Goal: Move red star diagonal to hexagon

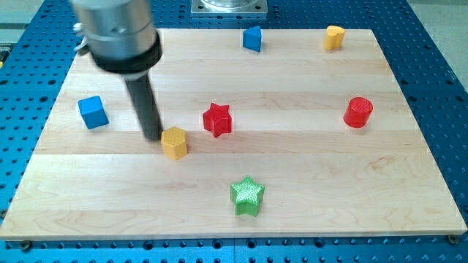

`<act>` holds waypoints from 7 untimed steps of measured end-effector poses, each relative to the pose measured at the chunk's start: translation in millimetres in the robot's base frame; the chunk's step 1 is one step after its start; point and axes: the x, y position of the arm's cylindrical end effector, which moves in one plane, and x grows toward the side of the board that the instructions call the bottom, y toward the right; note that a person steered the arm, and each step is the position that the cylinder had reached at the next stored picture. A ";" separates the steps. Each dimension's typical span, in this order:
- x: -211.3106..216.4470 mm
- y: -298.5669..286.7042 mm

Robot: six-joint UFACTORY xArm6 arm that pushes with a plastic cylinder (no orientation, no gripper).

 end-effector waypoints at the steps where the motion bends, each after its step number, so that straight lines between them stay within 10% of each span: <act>1: -8.5 46.0; 7: 38.0 179.5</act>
